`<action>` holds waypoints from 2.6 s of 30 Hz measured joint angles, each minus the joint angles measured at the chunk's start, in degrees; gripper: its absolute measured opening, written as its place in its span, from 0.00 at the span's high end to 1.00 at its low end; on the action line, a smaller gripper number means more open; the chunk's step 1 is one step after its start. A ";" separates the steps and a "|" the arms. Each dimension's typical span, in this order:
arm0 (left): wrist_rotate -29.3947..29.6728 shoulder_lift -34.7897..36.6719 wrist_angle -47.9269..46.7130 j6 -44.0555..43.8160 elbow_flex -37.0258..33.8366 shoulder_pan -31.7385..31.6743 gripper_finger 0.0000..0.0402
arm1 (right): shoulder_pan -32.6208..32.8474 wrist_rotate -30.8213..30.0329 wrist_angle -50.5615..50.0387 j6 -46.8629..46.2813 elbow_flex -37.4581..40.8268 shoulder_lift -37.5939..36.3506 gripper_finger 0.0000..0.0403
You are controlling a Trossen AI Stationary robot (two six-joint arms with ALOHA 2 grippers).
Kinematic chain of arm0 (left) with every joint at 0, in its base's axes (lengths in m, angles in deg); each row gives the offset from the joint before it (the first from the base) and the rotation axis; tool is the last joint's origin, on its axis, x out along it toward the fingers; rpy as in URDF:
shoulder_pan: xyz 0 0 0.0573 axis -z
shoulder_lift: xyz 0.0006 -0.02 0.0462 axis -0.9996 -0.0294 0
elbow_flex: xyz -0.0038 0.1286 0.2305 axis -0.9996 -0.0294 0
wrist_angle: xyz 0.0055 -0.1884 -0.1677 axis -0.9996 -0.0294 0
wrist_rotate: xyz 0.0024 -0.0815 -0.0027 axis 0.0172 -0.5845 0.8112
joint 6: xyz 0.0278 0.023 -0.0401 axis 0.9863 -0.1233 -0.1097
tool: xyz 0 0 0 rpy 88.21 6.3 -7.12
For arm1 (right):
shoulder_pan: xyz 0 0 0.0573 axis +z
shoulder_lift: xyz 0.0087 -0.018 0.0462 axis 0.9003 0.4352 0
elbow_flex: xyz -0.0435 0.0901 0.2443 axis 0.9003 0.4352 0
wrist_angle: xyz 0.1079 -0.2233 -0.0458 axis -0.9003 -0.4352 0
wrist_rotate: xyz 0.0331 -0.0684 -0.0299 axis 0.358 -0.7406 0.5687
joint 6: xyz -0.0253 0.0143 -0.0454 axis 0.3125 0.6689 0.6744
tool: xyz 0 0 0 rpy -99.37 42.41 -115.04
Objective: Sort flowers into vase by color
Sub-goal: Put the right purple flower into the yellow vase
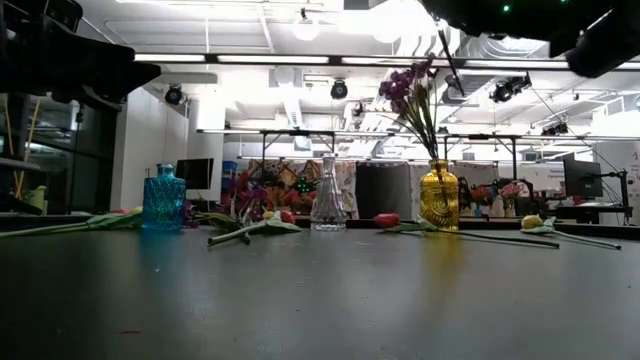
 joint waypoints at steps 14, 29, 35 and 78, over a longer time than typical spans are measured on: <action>0.00 0.02 0.02 0.00 0.01 0.00 0.35 | -12.46 36.48 -25.56 -12.31 0.15 -3.39 1.00; 0.00 0.01 0.02 0.00 0.00 0.00 0.35 | -31.74 66.31 -13.10 -21.81 0.15 6.46 1.00; 0.00 0.01 0.02 0.00 0.00 0.00 0.35 | -35.92 66.68 -4.15 -25.42 0.13 13.32 1.00; 0.00 0.02 0.02 0.00 0.00 0.00 0.35 | -38.81 56.28 -7.30 -28.12 0.09 16.90 0.89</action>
